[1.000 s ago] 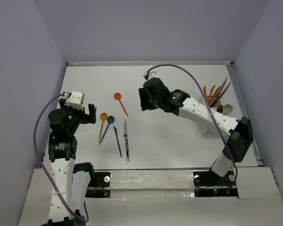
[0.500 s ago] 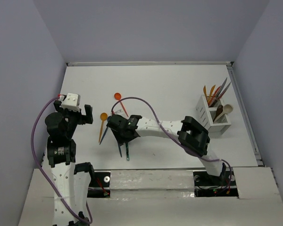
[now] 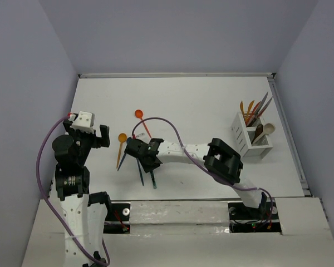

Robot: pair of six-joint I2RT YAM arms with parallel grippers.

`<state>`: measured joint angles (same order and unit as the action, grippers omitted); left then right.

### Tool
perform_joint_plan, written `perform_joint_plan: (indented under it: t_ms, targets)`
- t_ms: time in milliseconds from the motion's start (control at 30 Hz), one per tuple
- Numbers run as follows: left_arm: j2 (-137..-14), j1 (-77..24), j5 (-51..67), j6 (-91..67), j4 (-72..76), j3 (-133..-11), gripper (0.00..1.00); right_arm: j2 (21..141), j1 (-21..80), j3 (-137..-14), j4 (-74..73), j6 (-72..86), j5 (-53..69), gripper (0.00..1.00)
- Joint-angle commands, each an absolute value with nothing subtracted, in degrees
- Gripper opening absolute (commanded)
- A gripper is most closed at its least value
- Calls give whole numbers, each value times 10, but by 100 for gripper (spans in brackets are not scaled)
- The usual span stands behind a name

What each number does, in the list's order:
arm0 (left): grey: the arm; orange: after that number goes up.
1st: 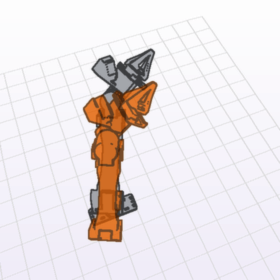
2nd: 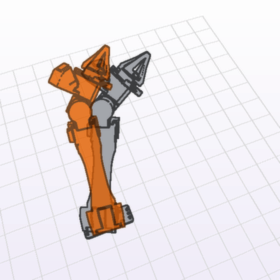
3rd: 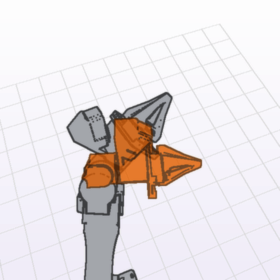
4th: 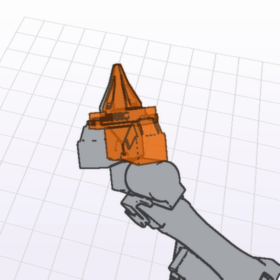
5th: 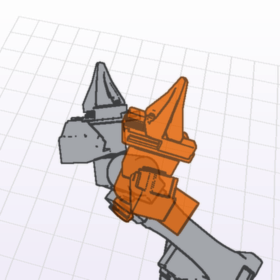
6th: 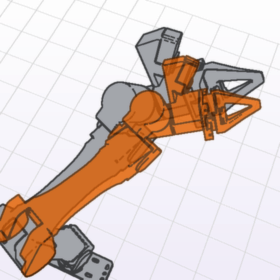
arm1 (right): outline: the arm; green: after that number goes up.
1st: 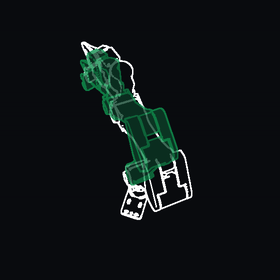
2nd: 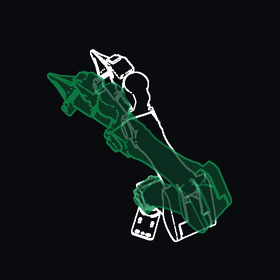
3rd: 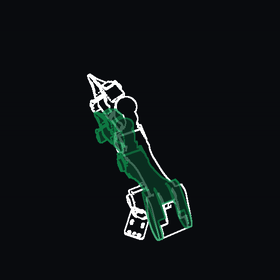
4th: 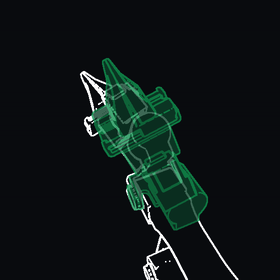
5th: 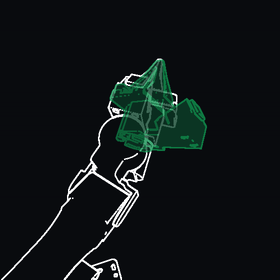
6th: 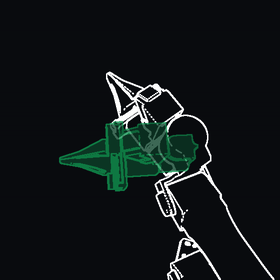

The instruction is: Sort the eating utensils into containers

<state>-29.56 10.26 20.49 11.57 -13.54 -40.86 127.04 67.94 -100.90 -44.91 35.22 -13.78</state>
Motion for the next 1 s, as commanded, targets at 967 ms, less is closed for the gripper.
perform_joint_plan:
  t_ms: [967]
  targets:
    - [-301, 115, 263, 134, -126, -410, 99, 566, 287, -425, 279, 75, -469, 0]
